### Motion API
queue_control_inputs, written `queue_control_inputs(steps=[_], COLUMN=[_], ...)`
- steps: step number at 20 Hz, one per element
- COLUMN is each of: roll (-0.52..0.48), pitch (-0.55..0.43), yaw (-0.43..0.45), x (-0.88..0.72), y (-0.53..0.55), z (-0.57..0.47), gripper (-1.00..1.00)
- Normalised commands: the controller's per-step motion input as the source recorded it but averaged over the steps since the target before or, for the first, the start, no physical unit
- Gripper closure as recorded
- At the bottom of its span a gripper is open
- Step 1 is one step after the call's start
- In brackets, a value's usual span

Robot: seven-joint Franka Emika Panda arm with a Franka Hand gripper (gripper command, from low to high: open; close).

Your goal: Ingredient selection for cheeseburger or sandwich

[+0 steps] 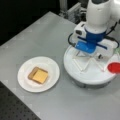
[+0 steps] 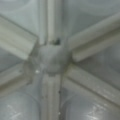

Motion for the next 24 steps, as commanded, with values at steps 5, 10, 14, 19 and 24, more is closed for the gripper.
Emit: queue_control_inputs(steps=[5, 10, 14, 19, 24], roll=[-0.082, -0.063, -0.04, -0.059, -0.08], pitch=[-0.15, -0.139, -0.152, -0.158, -0.161], yaw=[0.121, 0.122, 0.121, 0.125, 0.171], x=[-0.1, -0.1, -0.08, -0.1, -0.14], y=[0.04, 0.06, 0.07, 0.04, 0.0], z=[-0.14, -0.14, -0.19, -0.17, -0.14], gripper=[-1.0, -1.0, -1.0, -1.0, -1.0])
